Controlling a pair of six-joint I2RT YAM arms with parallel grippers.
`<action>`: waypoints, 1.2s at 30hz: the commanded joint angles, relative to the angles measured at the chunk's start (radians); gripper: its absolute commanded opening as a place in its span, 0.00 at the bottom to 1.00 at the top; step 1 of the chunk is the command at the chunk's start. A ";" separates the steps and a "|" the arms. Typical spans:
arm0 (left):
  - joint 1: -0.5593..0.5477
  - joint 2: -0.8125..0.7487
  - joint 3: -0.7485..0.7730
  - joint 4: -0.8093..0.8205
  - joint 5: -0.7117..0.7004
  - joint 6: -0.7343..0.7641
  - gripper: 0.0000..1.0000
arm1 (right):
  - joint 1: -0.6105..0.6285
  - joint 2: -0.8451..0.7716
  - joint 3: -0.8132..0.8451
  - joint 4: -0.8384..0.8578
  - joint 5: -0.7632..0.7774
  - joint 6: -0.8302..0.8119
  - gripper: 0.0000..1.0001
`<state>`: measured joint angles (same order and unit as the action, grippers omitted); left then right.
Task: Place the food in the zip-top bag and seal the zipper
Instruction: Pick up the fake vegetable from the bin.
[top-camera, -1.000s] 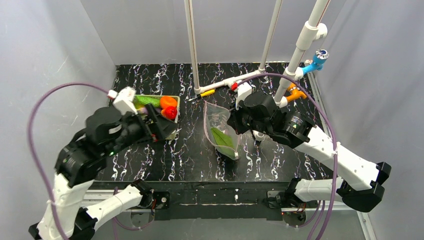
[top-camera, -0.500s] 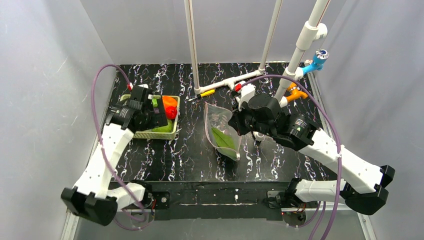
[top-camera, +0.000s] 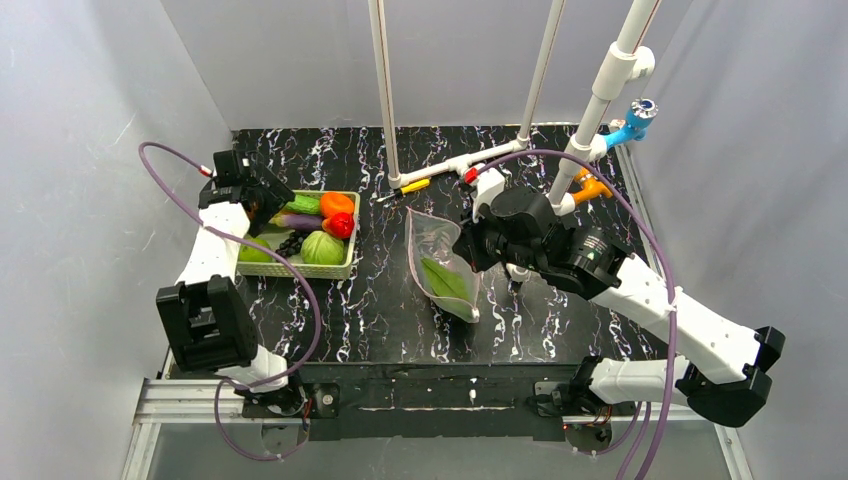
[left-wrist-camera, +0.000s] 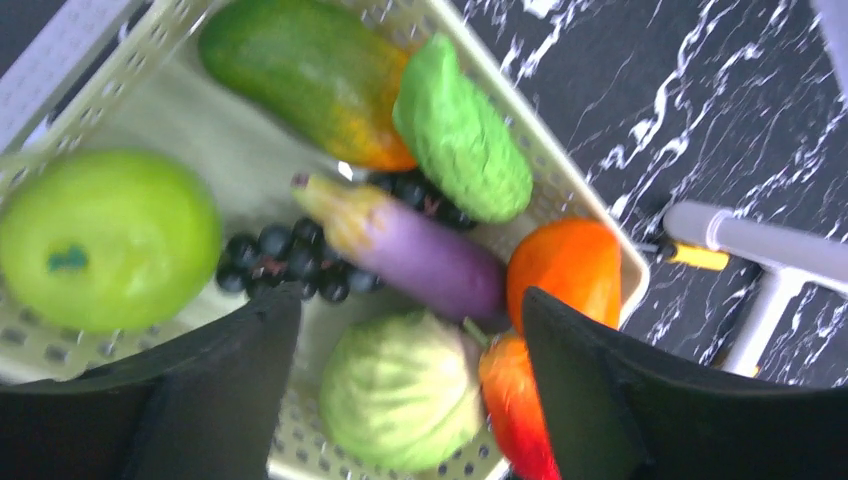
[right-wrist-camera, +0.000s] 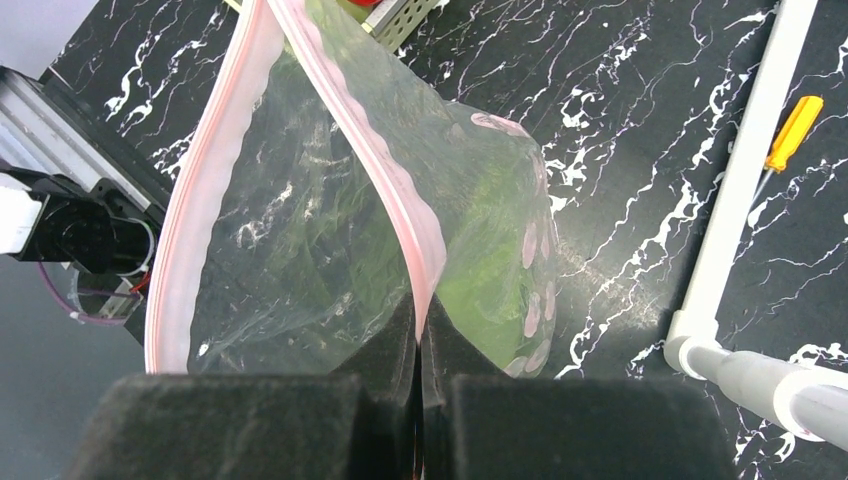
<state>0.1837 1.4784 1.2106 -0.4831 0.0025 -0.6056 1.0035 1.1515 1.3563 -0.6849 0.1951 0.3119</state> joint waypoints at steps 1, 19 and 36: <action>0.011 0.037 -0.045 0.293 0.016 -0.061 0.70 | -0.002 -0.003 0.011 0.053 -0.028 0.002 0.01; 0.010 0.273 -0.026 0.406 0.022 -0.091 0.54 | -0.002 0.027 0.046 0.041 -0.052 0.002 0.01; -0.010 -0.108 0.054 0.141 -0.106 0.030 0.00 | -0.001 0.023 0.029 0.049 -0.057 0.023 0.01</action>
<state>0.1898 1.5997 1.1988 -0.1997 0.0135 -0.6518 1.0035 1.1809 1.3579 -0.6792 0.1467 0.3271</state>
